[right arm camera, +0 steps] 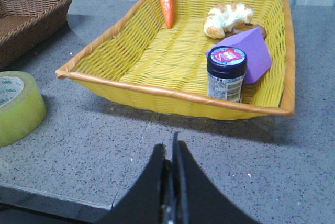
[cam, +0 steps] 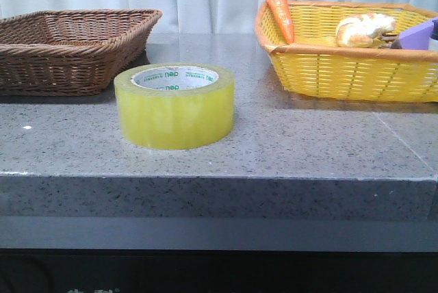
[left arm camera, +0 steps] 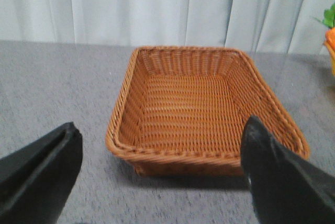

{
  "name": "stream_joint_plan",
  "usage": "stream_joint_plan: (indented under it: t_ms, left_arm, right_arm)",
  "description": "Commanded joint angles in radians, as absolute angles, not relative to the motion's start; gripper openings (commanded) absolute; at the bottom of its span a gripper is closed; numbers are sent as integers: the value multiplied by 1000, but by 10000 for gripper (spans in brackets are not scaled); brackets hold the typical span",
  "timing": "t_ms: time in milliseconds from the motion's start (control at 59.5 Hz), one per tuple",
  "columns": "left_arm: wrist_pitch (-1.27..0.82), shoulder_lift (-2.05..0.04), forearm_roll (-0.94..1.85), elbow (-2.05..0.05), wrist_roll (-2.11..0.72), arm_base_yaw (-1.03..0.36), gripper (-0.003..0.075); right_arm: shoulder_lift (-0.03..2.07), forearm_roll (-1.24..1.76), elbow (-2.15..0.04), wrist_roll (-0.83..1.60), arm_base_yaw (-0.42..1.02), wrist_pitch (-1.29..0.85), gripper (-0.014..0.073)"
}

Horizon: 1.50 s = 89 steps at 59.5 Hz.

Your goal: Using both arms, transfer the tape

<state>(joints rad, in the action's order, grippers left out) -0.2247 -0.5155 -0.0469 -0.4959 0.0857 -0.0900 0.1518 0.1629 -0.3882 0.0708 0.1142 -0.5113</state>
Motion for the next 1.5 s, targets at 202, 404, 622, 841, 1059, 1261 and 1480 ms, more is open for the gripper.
stream_joint_plan:
  t_ms: [202,404,622,841,1059,1261,1480]
  left_arm:
    - [-378,-760,-45,-700,51,-326,598]
    - [-465,-1000,36,-835,64,-519,598]
    - [-467,-1231,147,-961,64,-586,598]
    - [-503,-1382,209,-1048,64,-586,598]
    - [-502,-1491,210,-1093,64,-586,596]
    - [-500,-1514,210,-1098,64,-586,426]
    - [-500,-1514,210,-1098,64,-586,87]
  right_arm:
    - [161,169,-411,70,107,-419,-90]
    - [161,169,-411,70,107,-419,-90]
    - [161,169,-410,70,107,-419,-90]
    - [161,169,-410,70,107,-418,-90]
    - [161,169,-410,70,107,-416,-90]
    - [161,169,-410,70,107,-415,-90]
    - [161,169,-410,70,107,-414,-90]
